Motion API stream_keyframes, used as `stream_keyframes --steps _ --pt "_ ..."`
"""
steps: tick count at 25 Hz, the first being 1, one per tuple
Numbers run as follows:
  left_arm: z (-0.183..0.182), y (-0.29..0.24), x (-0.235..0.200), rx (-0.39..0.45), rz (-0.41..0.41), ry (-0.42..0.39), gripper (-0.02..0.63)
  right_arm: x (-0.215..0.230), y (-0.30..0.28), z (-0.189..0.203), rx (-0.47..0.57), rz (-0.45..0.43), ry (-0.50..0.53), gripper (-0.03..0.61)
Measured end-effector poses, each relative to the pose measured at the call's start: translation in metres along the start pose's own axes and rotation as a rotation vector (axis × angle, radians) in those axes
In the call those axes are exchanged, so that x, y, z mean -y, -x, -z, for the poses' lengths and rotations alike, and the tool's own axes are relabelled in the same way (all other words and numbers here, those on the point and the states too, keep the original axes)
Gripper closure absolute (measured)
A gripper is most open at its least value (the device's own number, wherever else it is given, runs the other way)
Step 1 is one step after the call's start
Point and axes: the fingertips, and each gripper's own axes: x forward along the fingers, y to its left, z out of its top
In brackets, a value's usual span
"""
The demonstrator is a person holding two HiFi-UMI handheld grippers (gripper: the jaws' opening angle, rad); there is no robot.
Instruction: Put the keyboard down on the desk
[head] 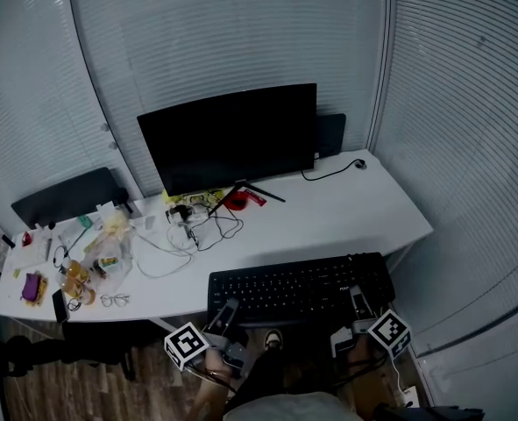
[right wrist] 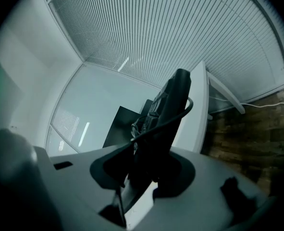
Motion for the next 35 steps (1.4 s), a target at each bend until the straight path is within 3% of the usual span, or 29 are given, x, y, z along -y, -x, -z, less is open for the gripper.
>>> stream_keyframes --steps 12,22,27,35 --pt "-0.019 -0.048 0.006 -0.006 0.033 -0.048 0.494 -0.004 -0.046 -0.024 0.029 -0.028 0.007 0.448" --pt "-0.04 -0.112 -0.008 -0.009 0.024 -0.024 0.494 0.008 -0.111 -0.046 0.014 -0.008 0.008 0.448" --pt "-0.056 -0.152 0.004 -0.014 0.059 -0.017 0.494 -0.001 -0.147 -0.068 0.029 -0.025 0.018 0.448" --pt "-0.086 -0.2 -0.005 -0.033 0.022 -0.043 0.494 0.004 -0.206 -0.078 0.027 -0.025 0.006 0.448"
